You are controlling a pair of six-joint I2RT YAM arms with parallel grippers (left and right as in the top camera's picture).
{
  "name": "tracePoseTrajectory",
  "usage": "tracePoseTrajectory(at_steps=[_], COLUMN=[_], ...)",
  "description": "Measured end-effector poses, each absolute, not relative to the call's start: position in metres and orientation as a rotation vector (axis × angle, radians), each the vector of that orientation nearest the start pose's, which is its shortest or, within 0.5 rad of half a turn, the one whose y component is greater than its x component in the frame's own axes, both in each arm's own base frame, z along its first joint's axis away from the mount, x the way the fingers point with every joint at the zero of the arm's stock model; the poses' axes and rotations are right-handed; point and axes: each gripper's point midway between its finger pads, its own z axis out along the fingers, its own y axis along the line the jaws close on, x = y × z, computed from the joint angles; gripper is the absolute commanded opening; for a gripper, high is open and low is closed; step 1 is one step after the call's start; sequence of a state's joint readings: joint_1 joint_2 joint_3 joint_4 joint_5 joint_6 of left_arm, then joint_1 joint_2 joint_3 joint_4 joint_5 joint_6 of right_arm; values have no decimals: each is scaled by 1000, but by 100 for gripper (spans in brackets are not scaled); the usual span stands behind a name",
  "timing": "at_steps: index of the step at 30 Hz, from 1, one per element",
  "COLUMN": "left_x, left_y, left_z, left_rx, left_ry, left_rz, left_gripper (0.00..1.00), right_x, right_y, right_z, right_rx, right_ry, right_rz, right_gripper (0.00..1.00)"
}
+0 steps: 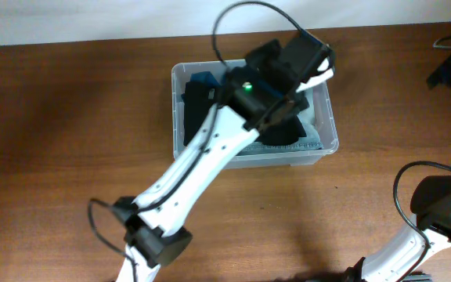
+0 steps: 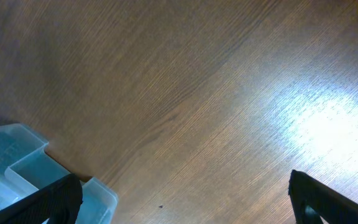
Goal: Pack container
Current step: 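Lift the black item with the left gripper and lower it onto the light jeans, then open the left gripper and withdraw it toward the front left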
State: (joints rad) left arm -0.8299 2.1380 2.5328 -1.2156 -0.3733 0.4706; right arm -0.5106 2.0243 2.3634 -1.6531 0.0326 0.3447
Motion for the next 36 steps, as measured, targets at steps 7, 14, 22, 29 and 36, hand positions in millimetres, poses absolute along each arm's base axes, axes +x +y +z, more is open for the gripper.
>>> tracePoseTrajectory(at_steps=[7,14,22,29,36], left_x=[385,399,424,449,446], left_y=[-308,-268,-181,-154,-139], left_z=[312,320,377,418,402], left_rx=[1278,1067,744,599,552], left_ry=[2059,2192,2207,2025,1870], left_rz=[384,317,108,-33,-101], left_gripper=[99,99,99,99,100], right_x=[354,354,354,354,354], right_y=[-205,-205,-205,-205,-205], right_z=[251,251,251,251,251], right_rx=[1204,1203,1204,1203,1203], right_ry=[2625,2625,2625,2625,2625], right_rz=[-78,-78,-77,-77,-78], right_gripper=[98,98,98,98,99])
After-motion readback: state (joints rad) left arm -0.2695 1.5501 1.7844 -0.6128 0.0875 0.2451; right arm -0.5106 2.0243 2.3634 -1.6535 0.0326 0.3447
